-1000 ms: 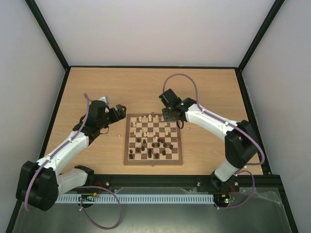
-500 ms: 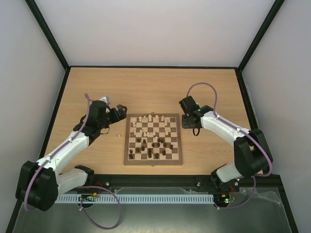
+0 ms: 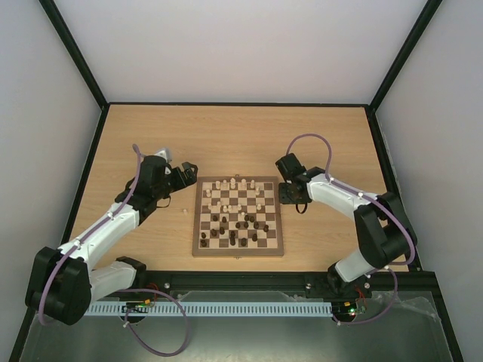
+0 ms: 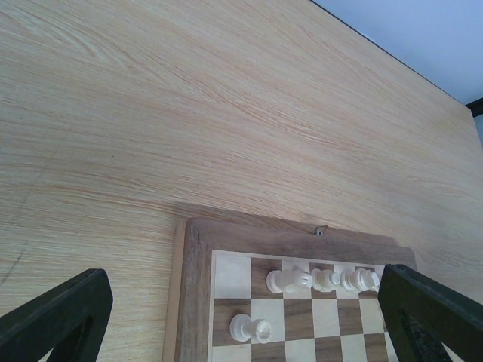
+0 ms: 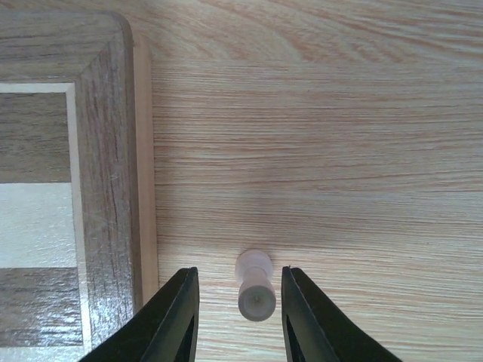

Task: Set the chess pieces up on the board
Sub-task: Pick up the chess piece at the center of the board, then place the chess piece on the chessboard, then pick up the chess piece from the chessboard.

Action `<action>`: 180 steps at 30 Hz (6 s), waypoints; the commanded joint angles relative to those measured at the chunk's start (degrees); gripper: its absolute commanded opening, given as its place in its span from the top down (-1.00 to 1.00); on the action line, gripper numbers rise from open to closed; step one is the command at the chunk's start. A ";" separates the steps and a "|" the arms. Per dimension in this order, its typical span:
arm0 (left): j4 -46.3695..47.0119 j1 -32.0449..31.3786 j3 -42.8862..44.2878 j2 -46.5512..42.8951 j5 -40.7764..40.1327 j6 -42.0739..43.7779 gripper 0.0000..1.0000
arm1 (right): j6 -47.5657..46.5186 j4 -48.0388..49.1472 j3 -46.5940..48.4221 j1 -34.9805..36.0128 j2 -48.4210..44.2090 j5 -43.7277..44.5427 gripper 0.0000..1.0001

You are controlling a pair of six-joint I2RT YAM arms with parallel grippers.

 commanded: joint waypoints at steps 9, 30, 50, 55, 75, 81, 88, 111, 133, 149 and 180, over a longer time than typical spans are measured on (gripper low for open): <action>1.12 -0.20 -0.07 0.26 0.04 0.03 -0.99 | 0.50 -1.09 -0.90 -0.12 2.46 0.99 0.45; 1.22 -0.22 -0.20 0.10 0.05 0.06 -0.99 | -0.46 -4.78 5.77 0.50 -1.76 0.35 0.78; 1.35 -0.20 -0.13 0.61 -0.32 0.05 -0.99 | -4.58 -8.73 22.90 5.50 13.08 -1.81 0.78; 1.39 -0.21 -0.17 0.79 -0.23 0.06 -0.99 | -4.86 -8.98 23.43 5.68 14.51 -1.79 0.78; 1.21 -0.21 -0.11 0.70 -0.49 -0.01 -0.99 | -4.77 -8.05 19.88 5.66 14.71 -0.49 0.75; 1.22 -0.20 -0.07 0.58 -0.49 0.03 -0.99 | -4.75 -7.43 20.12 5.65 15.25 -0.54 0.74; 1.13 -0.20 -0.10 0.50 -0.49 0.04 -0.99 | -4.77 -7.43 20.56 5.68 15.88 -0.42 0.69; 1.13 -0.20 -0.12 0.35 -0.49 0.05 -0.99 | -4.69 -6.77 20.34 5.67 13.41 -1.50 0.29; 1.03 -0.24 -0.12 -0.15 -0.41 0.02 -0.99 | -1.29 -9.08 20.22 14.26 9.44 -1.83 0.32; 0.78 -0.21 -0.16 -0.88 -0.54 0.02 -0.99 | -0.29 -9.40 20.44 14.47 12.92 1.89 0.38; 0.59 -0.20 -0.15 -1.93 -0.64 -0.01 -0.99 | -0.18 -8.59 21.20 14.38 14.51 5.42 0.68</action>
